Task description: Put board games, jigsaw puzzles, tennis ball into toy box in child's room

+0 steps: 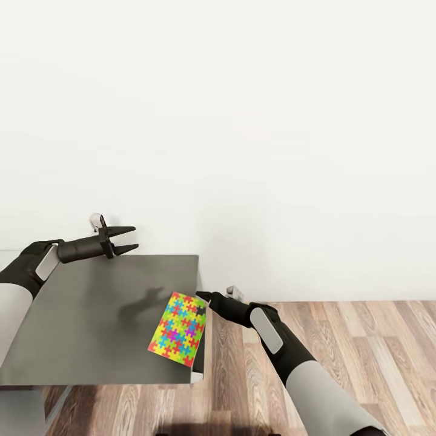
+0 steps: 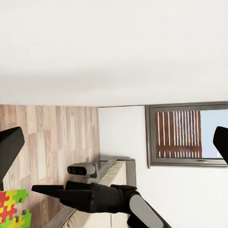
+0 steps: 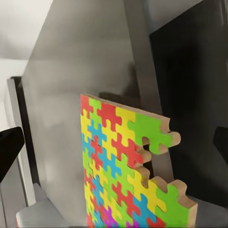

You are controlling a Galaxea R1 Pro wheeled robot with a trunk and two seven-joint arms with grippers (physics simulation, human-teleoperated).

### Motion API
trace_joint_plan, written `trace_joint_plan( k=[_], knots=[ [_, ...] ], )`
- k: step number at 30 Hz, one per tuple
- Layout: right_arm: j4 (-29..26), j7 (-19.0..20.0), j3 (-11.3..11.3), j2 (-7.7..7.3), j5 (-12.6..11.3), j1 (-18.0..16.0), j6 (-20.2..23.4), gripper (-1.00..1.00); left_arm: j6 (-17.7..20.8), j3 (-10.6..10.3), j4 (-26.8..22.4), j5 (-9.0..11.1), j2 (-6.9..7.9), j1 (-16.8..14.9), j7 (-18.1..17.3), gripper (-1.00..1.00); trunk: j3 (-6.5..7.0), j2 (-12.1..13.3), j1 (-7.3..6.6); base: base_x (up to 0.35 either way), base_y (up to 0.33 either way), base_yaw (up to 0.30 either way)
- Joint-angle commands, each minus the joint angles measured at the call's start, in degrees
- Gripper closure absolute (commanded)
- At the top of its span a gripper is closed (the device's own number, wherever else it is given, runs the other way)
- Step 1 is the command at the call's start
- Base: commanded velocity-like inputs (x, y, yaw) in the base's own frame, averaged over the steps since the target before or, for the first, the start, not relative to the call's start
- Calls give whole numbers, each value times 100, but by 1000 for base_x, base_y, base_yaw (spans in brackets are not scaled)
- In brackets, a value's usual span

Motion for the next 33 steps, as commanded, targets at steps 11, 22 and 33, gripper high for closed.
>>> trace_joint_plan(
  k=[11, 22, 33],
  knots=[
    [77, 5, -2, 1, -7, -5, 20, -100, 36, -37, 2, 29, 8, -6, -22, -100, -9, -10, 2, -67, 45, 0],
    [79, 5, -2, 1, -7, -4, 20, -100, 36, -37, 4, 29, 8, -6, -22, -100, -9, -10, 2, -39, 3, 0],
    [79, 38, -2, 1, -4, -4, 20, -100, 32, -37, -1, 26, -3, -6, -22, -100, -9, -10, 2, -39, -16, 0]
  ],
)
